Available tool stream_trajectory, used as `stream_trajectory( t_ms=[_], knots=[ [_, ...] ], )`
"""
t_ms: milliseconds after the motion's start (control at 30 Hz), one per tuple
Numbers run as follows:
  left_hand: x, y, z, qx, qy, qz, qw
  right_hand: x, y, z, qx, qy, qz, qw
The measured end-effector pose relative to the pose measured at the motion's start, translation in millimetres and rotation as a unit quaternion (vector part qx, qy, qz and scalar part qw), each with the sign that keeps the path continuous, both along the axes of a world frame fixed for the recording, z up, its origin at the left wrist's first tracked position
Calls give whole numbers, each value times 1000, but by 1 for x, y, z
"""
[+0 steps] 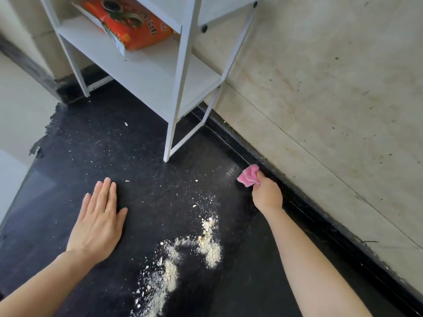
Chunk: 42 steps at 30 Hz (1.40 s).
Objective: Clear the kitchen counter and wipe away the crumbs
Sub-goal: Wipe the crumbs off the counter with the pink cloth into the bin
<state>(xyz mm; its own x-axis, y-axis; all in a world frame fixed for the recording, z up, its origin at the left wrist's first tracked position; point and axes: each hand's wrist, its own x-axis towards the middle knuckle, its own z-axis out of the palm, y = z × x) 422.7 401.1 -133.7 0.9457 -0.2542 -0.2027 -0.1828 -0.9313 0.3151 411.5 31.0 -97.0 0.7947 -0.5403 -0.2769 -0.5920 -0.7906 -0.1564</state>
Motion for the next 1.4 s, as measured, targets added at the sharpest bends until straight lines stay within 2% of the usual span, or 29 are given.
stream_trajectory(
  t_ms=[100, 233, 300, 367, 467, 567, 800, 867, 933, 1000, 1033, 1133, 1233, 1333, 1400],
  knots=[
    [3, 5, -6, -2, 24, -2, 1000, 5, 27, -15, 60, -28, 4, 998],
    [1, 7, -13, -8, 19, 2, 1000, 14, 41, -6, 296, -25, 29, 954],
    [1, 7, -14, -11, 14, -3, 1000, 22, 32, 3, 287, -59, 29, 956],
    [2, 8, -16, -12, 10, -4, 1000, 32, 16, 8, 220, -91, -12, 971],
    [3, 8, -18, -6, 3, -5, 1000, 42, 6, 5, 103, -17, -2, 995],
    [4, 9, -19, -6, 2, -4, 1000, 48, 33, -6, 95, 2, 11, 995],
    [4, 9, -19, -13, 16, -2, 1000, 32, 139, -9, 132, -24, 113, 985],
    [6, 10, -17, -17, 26, 0, 1000, 24, 165, -8, 194, -4, 127, 973],
    [7, 9, -13, -28, 45, -5, 999, 16, 182, -1, 307, 8, 107, 946],
    [4, 11, -8, -40, 55, -14, 998, 8, 184, 7, 383, -26, 71, 921],
    [0, 15, -6, -47, 50, -16, 998, 4, 178, 12, 390, -53, 55, 918],
    [-25, 33, -1, -62, 18, 1, 998, -7, 137, 25, 332, -87, 12, 939],
    [-49, 55, 2, -48, 18, 32, 998, -23, 79, 33, 253, -83, -99, 959],
    [-63, 78, 1, -25, 34, 66, 997, -43, 47, 29, 195, -21, -184, 963],
    [-68, 86, -1, -14, 50, 71, 996, -49, 54, 18, 146, 39, -163, 975]
  ],
)
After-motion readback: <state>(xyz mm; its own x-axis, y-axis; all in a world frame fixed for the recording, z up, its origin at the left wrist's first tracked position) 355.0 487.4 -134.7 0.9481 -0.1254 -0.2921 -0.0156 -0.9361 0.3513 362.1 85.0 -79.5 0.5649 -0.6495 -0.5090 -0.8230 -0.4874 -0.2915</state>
